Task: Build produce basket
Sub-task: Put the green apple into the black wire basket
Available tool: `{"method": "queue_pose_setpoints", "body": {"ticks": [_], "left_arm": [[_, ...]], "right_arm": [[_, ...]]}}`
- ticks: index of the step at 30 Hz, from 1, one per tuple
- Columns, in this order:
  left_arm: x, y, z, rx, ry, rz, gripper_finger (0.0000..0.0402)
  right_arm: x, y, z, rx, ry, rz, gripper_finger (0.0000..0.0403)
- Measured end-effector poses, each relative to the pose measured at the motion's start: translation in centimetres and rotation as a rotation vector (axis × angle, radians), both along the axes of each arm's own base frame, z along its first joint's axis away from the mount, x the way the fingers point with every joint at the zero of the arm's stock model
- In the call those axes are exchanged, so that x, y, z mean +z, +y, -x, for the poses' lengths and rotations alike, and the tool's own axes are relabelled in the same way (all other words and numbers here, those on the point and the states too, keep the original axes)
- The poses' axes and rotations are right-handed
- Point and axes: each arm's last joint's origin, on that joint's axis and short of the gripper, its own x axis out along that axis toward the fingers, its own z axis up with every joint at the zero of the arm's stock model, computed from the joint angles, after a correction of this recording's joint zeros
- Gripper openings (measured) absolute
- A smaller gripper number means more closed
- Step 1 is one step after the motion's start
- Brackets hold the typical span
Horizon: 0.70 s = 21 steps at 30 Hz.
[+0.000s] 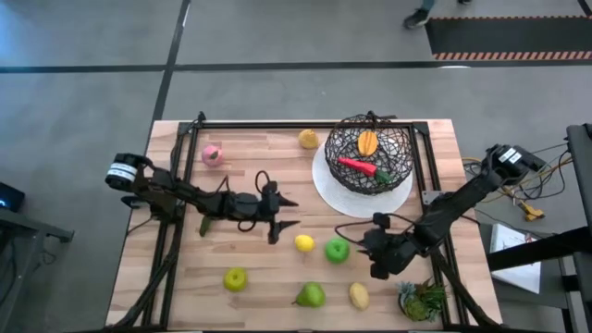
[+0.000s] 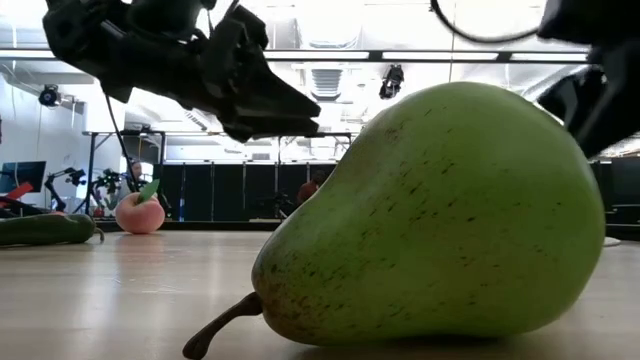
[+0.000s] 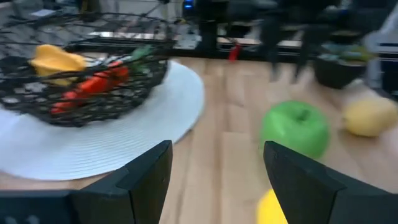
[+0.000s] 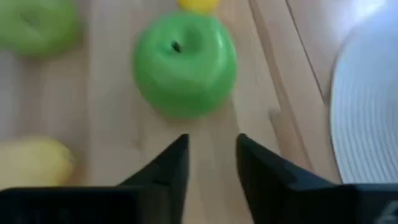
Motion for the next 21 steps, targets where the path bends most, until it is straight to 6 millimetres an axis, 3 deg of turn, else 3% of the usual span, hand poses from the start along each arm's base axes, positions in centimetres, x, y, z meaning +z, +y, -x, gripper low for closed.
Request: {"method": "queue_pose_setpoints", "body": {"ticks": [5, 12, 15, 21], "left_arm": [[-0.1, -1.4, 0.2, -0.137, 0.019, 0.075, 0.0237], [-0.3, -2.0, 0.4, -0.139, 0.04, 0.129, 0.0237], [-0.3, -2.0, 0.4, -0.132, 0.039, 0.142, 0.0237], [-0.8, -2.1, -0.2, -0.119, 0.055, 0.172, 0.0237]], "right_arm": [[-2.6, 0.1, 0.0, 0.001, 0.032, 0.018, 0.0225], [-6.5, 0.6, -0.9, 0.058, -0.046, 0.091, 0.0353], [-7.8, 0.7, -1.2, 0.083, -0.118, 0.122, 0.0379], [-9.5, 0.4, -1.5, 0.059, -0.292, 0.122, 0.0384]]}}
